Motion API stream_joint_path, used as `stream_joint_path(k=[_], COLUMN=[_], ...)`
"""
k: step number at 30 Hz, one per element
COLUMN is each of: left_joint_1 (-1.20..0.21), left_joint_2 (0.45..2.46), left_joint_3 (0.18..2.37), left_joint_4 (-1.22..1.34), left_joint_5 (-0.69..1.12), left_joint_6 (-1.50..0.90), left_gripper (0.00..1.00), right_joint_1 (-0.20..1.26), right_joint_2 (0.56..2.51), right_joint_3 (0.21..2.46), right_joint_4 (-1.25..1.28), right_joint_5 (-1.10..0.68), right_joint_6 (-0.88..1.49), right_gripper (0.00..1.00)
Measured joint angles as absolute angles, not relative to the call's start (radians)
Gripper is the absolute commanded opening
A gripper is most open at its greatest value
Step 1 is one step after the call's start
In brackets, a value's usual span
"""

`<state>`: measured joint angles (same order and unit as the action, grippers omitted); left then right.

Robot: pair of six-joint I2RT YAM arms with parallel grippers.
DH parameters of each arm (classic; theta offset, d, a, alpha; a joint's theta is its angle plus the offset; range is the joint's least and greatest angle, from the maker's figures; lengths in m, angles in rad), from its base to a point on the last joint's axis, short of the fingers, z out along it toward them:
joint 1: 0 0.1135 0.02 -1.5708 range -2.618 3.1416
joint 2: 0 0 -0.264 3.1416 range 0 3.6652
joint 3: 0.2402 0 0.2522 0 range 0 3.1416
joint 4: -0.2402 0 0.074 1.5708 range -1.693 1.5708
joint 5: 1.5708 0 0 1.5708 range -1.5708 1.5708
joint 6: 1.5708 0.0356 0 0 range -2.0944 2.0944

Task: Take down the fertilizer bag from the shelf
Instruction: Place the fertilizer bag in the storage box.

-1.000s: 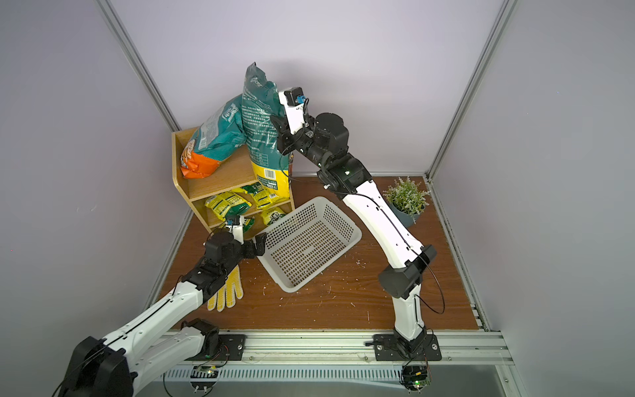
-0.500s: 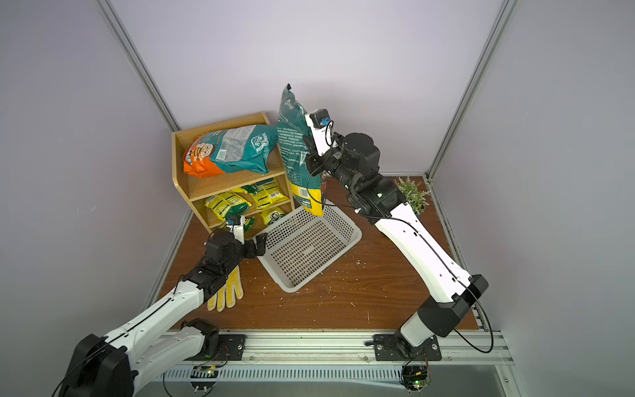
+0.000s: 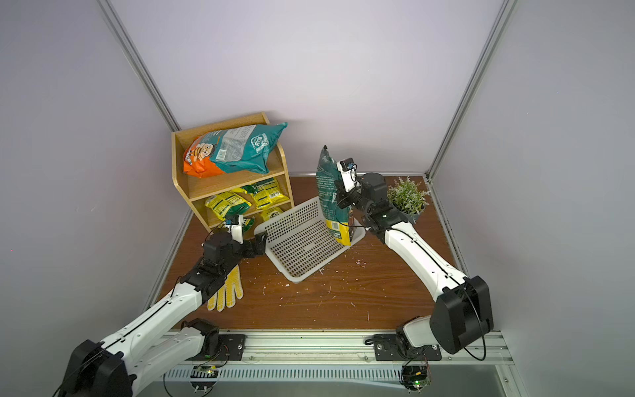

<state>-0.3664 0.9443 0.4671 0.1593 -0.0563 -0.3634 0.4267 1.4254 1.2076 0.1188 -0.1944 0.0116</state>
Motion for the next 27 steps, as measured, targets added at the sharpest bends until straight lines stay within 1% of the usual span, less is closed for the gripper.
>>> stream_joint_path(k=[4, 8, 12, 16, 22, 27], left_joint_1=[-0.366, -0.366, -0.366, -0.366, -0.366, -0.366], left_joint_2=[0.959, 0.973, 0.984, 0.991, 0.991, 0.991], left_joint_3=[0.473, 0.473, 0.473, 0.475, 0.488, 0.494], left_joint_4=[0.154, 0.152, 0.149, 0.13, 0.105, 0.101], left_joint_5=[-0.053, -0.053, -0.05, -0.047, -0.047, -0.048], left_joint_6=[-0.383, -0.399, -0.42, -0.434, -0.439, -0.442], left_gripper=[1.0, 1.0, 1.0, 1.0, 1.0, 1.0], right_joint_1=[0.391, 0.389, 0.383, 0.348, 0.251, 0.231], right_joint_2=[1.467, 1.474, 1.472, 1.501, 1.614, 1.65], right_joint_3=[1.208, 1.16, 1.025, 0.886, 0.728, 0.612], right_joint_4=[0.186, 0.316, 0.52, 0.67, 1.106, 1.372], right_joint_5=[-0.371, -0.47, -0.517, -0.588, -0.664, -0.663], right_joint_6=[0.027, 0.027, 0.015, 0.035, 0.175, 0.27], right_gripper=[0.0, 0.0, 0.0, 0.0, 0.0, 0.01])
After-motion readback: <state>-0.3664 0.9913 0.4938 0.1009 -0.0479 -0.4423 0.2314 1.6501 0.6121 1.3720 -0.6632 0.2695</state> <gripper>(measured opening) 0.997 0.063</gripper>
